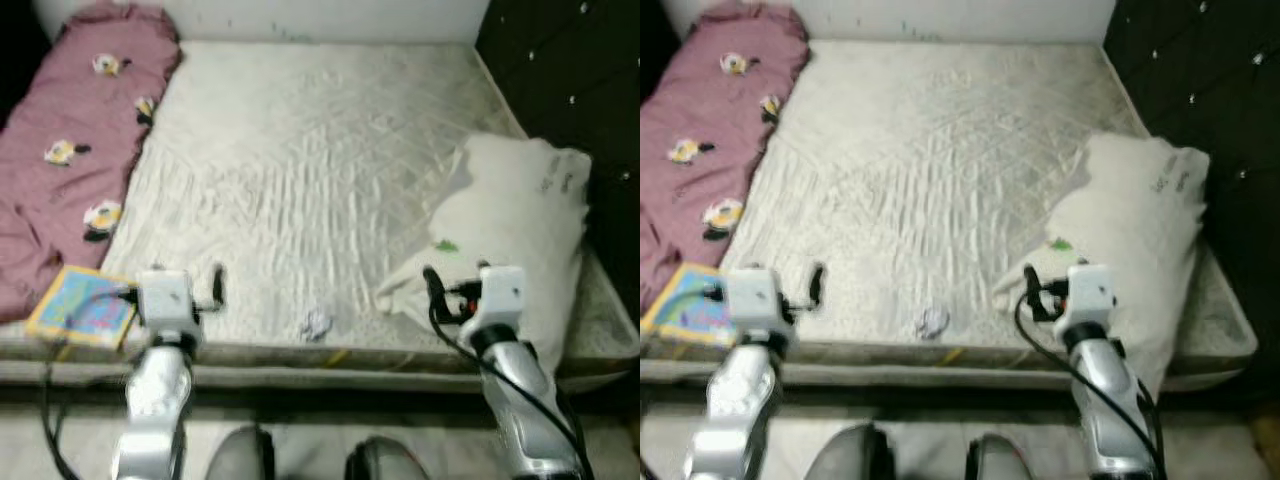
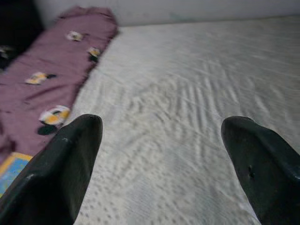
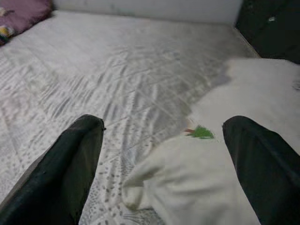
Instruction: Clean up the room
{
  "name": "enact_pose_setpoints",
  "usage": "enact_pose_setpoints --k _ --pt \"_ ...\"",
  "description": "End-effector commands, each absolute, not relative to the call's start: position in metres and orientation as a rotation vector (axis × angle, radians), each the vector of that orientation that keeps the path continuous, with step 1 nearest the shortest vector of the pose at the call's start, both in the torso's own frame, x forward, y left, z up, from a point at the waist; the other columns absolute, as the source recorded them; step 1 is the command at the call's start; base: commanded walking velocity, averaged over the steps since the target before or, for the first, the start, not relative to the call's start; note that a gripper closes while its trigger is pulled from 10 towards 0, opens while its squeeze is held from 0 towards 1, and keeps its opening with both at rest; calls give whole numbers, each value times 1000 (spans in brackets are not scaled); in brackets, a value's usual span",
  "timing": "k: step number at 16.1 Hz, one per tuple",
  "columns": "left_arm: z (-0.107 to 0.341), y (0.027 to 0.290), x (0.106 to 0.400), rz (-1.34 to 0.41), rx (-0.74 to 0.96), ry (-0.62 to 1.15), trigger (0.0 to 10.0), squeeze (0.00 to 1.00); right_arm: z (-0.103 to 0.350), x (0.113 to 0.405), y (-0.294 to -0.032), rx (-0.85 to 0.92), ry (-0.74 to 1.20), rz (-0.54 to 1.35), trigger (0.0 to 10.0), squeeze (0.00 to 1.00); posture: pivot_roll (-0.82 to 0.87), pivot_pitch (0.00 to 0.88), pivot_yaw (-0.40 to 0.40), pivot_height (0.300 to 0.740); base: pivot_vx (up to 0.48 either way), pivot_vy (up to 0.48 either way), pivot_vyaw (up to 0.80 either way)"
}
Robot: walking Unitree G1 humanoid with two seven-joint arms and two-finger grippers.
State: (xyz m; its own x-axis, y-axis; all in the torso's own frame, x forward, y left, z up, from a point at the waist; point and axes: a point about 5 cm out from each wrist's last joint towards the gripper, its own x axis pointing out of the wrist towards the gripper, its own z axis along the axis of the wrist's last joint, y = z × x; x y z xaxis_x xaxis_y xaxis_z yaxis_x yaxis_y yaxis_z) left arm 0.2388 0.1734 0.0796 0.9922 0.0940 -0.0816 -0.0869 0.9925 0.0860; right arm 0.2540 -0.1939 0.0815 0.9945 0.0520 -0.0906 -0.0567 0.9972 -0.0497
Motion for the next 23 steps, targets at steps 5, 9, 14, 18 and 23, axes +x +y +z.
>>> enact_pose_setpoints --k 5,9,14,18,23 --pt "84 180 240 108 107 67 10000 0 81 254 -193 -44 88 52 10000 0 15 129 -52 740 0 0 0" --pt "83 179 241 104 93 71 10000 0 81 254 -193 -46 93 54 10000 0 15 126 -55 740 0 466 0" --pt "83 179 241 108 100 68 10000 0 80 254 -193 -49 95 53 10000 0 16 123 -56 740 0 282 0" --pt "89 181 244 84 105 42 10000 0 85 254 -193 -23 74 23 10000 0 5 131 -36 740 0 0 0" --pt "92 180 239 60 90 39 10000 0 83 256 -192 10 89 3 10000 0 27 155 -39 740 0 0 -100"
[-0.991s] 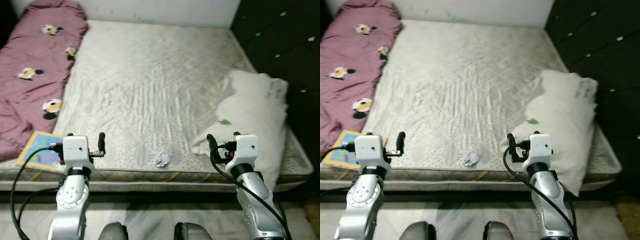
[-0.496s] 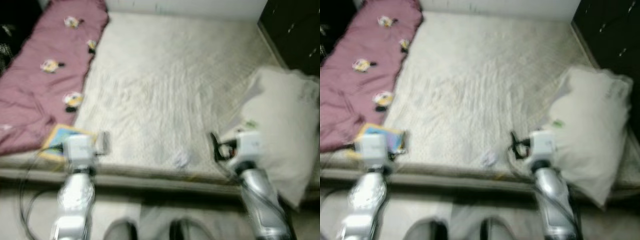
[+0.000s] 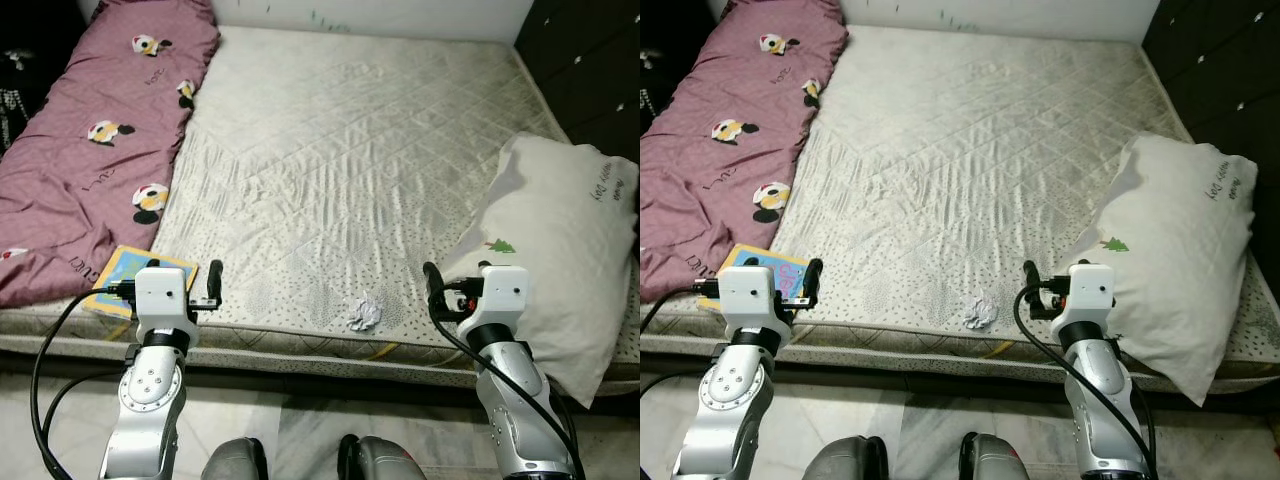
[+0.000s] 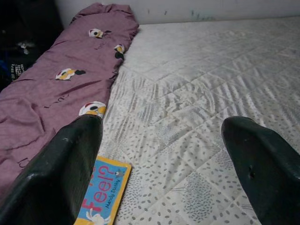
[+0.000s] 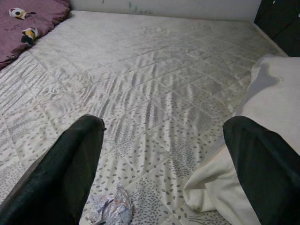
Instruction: Clean up the room
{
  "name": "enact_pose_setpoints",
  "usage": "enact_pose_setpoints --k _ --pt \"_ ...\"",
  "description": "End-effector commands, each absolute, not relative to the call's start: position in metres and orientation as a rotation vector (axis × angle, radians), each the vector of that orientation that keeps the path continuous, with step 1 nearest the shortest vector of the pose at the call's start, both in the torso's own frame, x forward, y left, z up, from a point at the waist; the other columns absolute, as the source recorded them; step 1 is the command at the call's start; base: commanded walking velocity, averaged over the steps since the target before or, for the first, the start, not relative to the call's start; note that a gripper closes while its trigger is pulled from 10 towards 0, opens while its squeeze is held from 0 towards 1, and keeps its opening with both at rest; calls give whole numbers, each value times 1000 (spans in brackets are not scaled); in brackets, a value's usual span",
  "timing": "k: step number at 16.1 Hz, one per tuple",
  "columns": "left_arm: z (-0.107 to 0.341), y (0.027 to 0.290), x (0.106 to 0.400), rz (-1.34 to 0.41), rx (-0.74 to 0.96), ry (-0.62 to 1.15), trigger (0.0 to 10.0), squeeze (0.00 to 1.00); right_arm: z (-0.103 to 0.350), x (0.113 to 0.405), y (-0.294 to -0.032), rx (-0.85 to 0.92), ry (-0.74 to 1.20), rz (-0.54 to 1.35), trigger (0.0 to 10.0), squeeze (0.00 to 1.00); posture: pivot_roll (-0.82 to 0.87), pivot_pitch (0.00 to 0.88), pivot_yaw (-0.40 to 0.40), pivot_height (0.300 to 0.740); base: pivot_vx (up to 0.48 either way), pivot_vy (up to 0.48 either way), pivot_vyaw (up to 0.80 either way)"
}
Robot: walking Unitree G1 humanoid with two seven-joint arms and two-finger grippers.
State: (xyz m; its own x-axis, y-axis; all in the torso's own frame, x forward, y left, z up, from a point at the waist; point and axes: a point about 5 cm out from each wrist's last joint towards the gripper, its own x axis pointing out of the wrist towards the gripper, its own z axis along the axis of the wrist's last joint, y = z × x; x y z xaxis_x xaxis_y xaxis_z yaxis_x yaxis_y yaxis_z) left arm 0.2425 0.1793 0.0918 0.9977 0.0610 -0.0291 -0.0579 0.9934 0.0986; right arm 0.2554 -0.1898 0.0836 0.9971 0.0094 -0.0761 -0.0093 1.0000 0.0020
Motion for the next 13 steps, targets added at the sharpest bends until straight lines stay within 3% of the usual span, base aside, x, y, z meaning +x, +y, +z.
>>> enact_pose_setpoints --k 1,6,10,13 --pt "92 181 239 60 88 39 10000 0 82 256 -191 17 93 7 10000 0 27 155 -39 740 0 0 -500" --pt "90 177 240 32 76 47 10000 0 84 252 -196 -5 91 -20 10000 0 -7 164 -29 740 0 0 -80" --pt "90 174 242 13 69 49 10000 0 83 248 -199 -3 95 -35 10000 0 -13 166 -26 740 0 0 -686" --pt "90 176 242 15 70 50 10000 0 83 250 -198 -3 101 -29 10000 0 -5 163 -36 740 162 0 -275"
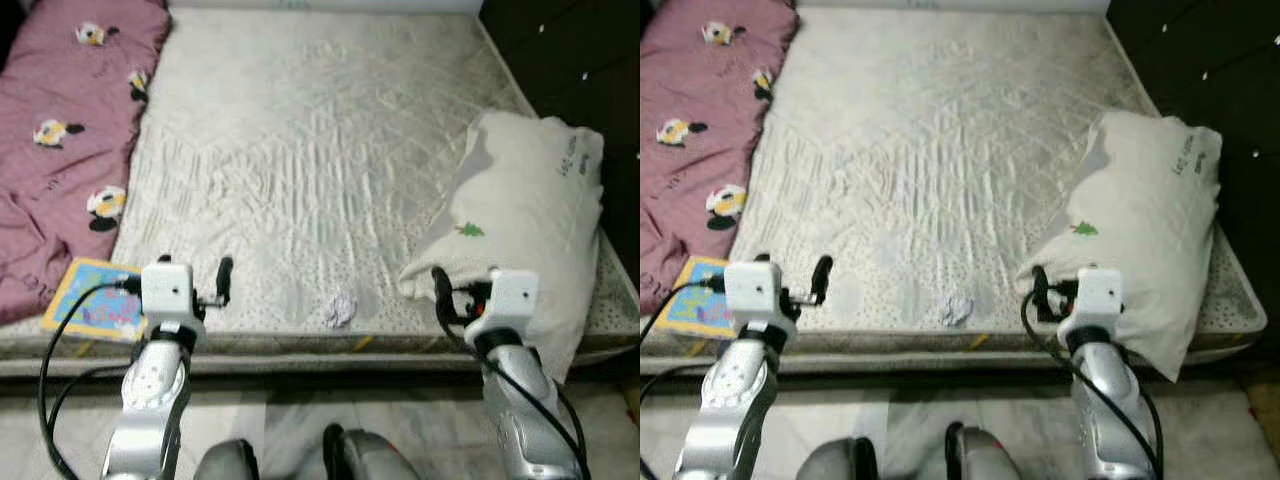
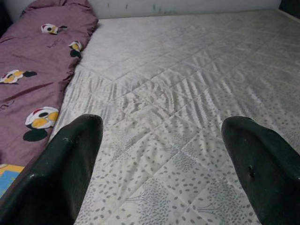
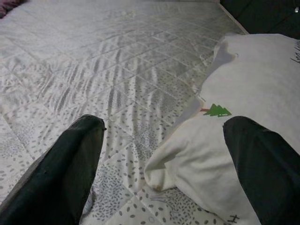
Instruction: Clean up the room
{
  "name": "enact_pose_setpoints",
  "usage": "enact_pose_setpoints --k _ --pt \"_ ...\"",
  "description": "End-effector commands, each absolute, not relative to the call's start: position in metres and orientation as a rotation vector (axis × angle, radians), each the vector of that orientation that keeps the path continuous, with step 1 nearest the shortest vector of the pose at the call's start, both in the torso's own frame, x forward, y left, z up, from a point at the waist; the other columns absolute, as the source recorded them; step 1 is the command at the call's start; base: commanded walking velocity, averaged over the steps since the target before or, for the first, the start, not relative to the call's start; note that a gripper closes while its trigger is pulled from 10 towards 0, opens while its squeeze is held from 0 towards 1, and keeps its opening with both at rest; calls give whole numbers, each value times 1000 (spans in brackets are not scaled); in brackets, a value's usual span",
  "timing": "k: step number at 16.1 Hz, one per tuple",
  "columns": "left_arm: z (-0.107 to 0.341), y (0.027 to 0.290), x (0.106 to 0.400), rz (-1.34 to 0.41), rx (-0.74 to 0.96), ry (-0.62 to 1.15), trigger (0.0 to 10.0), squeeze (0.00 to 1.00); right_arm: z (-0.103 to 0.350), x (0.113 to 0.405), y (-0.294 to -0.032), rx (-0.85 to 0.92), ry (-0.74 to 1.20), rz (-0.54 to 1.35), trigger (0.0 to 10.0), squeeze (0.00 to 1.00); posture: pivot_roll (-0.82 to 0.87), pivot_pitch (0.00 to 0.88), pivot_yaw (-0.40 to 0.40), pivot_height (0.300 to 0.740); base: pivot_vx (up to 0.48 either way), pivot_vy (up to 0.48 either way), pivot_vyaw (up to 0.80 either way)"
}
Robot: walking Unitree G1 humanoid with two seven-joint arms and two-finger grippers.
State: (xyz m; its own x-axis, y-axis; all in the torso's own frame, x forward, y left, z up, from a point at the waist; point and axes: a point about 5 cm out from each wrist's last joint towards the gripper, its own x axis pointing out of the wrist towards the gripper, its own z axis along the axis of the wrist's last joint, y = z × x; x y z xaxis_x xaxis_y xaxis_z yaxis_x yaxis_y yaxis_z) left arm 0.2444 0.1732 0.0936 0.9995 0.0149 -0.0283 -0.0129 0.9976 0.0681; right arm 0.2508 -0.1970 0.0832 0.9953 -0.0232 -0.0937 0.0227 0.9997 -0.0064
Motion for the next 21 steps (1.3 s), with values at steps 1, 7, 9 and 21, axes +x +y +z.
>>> enact_pose_setpoints --k 1,7,9,21 --pt "90 176 242 16 71 50 10000 0 83 250 -199 -3 102 -29 10000 0 -4 164 -38 740 247 0 0" --pt "89 174 243 3 68 53 10000 0 89 253 -196 -20 69 -28 10000 0 -7 147 -26 740 259 0 0" --pt "90 173 245 -2 67 50 10000 0 89 253 -196 -20 71 -29 10000 0 -8 143 -26 740 272 0 0" --pt "78 175 243 75 78 123 10000 0 79 252 -196 -7 92 -57 10000 0 0 106 6 740 0 0 -533"
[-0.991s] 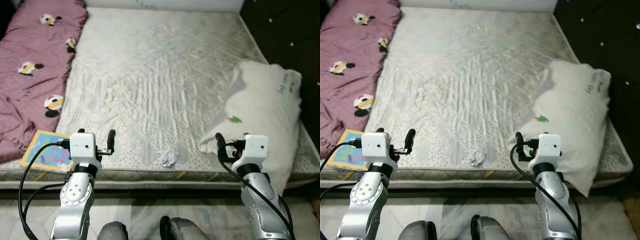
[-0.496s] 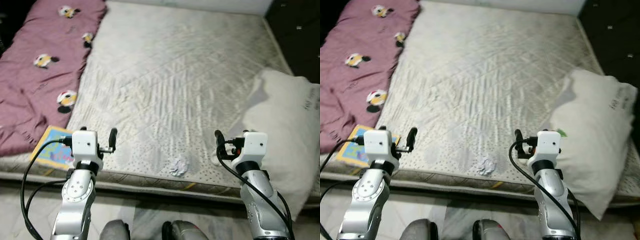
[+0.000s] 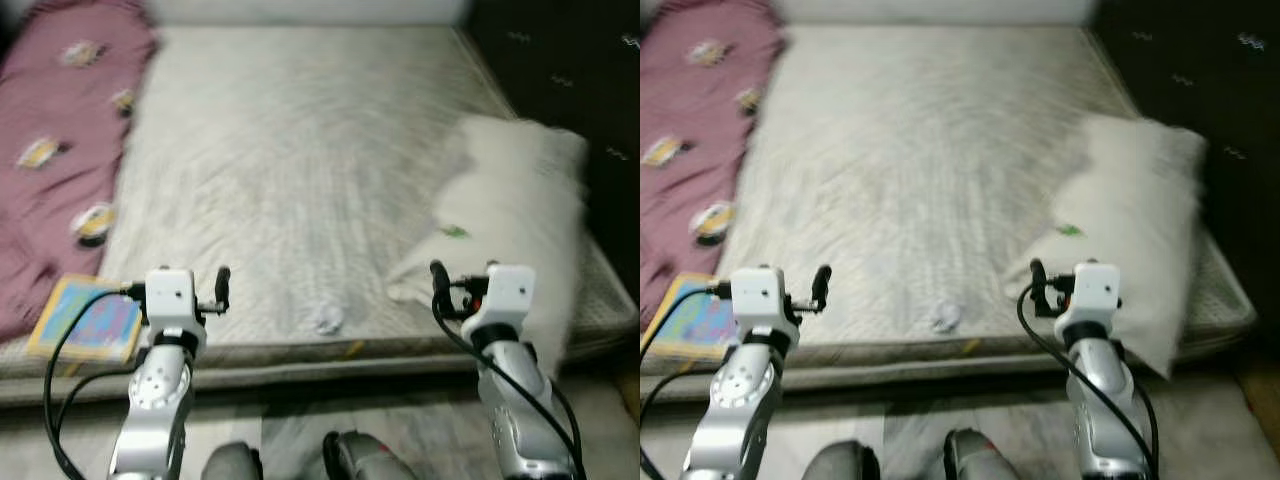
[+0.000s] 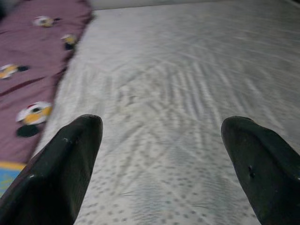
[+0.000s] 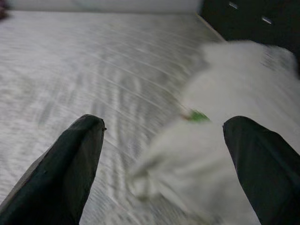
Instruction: Clean up the room
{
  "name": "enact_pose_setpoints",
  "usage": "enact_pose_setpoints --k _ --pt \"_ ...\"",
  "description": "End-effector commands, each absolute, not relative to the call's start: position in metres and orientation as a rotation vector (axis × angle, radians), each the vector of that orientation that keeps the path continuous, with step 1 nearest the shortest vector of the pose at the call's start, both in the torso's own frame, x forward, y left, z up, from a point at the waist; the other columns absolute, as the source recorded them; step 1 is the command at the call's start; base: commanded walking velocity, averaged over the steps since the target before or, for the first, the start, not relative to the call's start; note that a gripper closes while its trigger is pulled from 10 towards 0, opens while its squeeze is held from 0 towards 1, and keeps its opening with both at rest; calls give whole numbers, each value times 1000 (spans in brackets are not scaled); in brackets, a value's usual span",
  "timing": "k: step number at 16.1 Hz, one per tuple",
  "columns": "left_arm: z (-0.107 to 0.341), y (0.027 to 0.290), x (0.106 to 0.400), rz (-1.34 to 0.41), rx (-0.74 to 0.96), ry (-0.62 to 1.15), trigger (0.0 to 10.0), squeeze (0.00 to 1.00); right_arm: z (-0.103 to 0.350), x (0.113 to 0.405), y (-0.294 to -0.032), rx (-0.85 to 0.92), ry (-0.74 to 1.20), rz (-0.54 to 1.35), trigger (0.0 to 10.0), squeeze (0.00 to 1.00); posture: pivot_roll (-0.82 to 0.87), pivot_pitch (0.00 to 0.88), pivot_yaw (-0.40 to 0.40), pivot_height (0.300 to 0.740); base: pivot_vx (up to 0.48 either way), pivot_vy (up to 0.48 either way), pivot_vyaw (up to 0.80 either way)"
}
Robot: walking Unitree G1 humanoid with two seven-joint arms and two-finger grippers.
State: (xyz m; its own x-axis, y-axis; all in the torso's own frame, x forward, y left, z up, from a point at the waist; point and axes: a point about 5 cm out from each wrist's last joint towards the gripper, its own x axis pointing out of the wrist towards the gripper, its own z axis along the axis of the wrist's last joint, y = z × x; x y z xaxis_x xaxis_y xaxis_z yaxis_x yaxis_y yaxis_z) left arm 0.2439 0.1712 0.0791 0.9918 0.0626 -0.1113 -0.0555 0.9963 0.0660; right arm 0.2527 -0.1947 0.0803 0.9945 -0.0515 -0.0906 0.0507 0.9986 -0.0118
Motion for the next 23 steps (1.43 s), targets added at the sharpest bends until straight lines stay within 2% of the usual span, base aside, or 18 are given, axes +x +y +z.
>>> enact_pose_setpoints --k 1,5,9,16,23 --pt "76 174 241 56 52 129 10000 0 78 250 -194 -2 97 -59 10000 0 -5 107 7 740 0 0 -800" --pt "82 170 245 43 98 83 10000 0 85 256 -194 -6 73 -48 10000 0 -20 127 4 740 0 0 -114" --pt "91 180 242 24 85 69 10000 0 83 251 -195 -8 86 -47 10000 0 -9 165 -12 740 0 0 0" --pt "90 176 242 14 62 73 10000 0 85 256 -195 -30 86 -24 10000 0 -10 168 -35 740 201 0 0" --pt "89 176 246 23 45 87 10000 0 85 255 -197 -33 90 -32 10000 0 -14 160 -31 740 0 0 0"
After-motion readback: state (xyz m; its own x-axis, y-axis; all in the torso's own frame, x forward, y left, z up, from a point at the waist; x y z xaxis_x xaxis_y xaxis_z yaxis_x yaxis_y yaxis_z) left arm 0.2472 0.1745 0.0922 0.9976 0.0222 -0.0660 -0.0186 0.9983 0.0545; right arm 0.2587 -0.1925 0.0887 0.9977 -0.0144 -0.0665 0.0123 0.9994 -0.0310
